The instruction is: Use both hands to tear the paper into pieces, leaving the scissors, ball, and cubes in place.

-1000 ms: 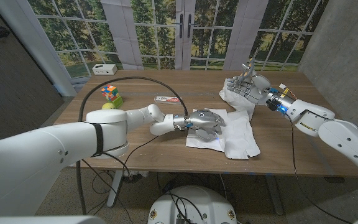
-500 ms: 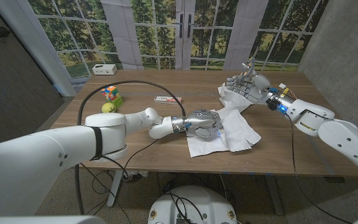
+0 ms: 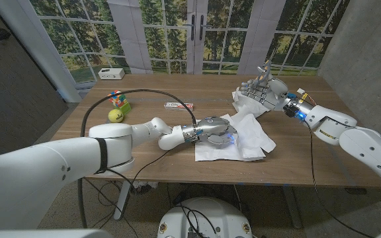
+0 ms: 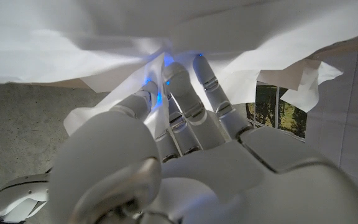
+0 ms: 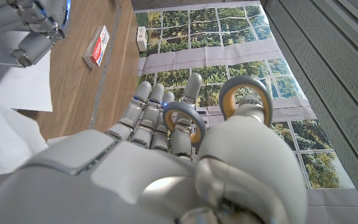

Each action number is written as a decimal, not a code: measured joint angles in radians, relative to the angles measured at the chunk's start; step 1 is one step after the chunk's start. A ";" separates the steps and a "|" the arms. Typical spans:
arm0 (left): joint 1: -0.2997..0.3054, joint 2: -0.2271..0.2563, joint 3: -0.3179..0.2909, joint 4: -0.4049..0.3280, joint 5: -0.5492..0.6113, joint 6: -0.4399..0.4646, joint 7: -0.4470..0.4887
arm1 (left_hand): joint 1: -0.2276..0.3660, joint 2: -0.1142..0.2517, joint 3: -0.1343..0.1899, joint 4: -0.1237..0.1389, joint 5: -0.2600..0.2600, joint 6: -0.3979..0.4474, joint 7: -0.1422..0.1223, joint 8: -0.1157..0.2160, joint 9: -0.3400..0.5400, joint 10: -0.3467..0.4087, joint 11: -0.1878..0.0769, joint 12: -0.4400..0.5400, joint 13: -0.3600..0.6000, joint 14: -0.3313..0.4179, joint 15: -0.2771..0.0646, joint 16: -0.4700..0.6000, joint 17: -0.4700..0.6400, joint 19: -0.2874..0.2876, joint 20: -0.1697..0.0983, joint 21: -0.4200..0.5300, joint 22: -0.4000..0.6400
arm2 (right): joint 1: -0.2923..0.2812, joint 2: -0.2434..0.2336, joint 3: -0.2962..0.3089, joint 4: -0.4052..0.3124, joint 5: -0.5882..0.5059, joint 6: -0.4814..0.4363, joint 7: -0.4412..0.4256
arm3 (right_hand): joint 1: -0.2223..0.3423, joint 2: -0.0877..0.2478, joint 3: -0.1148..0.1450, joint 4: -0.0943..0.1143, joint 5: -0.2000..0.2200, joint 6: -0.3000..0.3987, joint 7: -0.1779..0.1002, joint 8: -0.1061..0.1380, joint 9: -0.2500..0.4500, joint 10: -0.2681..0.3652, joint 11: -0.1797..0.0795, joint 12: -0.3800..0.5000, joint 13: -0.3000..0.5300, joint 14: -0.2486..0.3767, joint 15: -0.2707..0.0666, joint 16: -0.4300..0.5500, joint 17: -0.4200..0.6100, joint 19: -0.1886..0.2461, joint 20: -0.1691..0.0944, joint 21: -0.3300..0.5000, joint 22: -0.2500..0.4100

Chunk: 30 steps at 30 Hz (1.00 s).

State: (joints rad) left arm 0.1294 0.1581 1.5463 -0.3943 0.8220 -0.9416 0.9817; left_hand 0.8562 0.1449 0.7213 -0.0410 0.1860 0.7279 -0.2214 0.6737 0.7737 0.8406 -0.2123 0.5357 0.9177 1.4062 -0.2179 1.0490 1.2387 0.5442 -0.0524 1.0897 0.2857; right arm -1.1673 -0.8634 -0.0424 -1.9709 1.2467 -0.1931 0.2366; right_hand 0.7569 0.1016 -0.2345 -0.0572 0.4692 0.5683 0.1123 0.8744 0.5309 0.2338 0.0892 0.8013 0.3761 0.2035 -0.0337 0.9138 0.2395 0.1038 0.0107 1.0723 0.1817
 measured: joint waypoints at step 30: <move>0.130 0.148 -0.254 -0.242 -0.129 0.059 -0.159 | -0.001 0.001 0.021 -0.013 -0.004 0.017 -0.002 0.000 -0.015 0.010 0.011 0.000 0.001 -0.018 0.011 0.209 -0.003 -0.005 0.004 0.017 -0.012 | -0.002 0.001 -0.007 -0.012 -0.003 0.008 0.014 | -0.004 0.004 0.000 0.000 -0.008 0.000 0.000 0.000 0.000 0.000 0.000 0.000 0.002 0.000 0.000 0.000 0.000 0.004 -0.004 -0.004 0.000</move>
State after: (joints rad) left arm 0.2593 0.3058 1.2926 -0.6360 0.6928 -0.8825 0.8225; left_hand 0.8554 0.1456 0.7421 -0.0536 0.1822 0.7451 -0.2231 0.6738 0.7586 0.8511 -0.2016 0.5357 0.9183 1.3878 -0.2069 1.2578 1.2359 0.5388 -0.0484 1.1063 0.2738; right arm -1.1696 -0.8620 -0.0496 -1.9825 1.2437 -0.1853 0.2511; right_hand 0.7528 0.1057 -0.2346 -0.0571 0.4616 0.5682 0.1123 0.8744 0.5309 0.2337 0.0892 0.8013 0.3782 0.2034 -0.0335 0.9138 0.2393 0.1076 0.0068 1.0686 0.1817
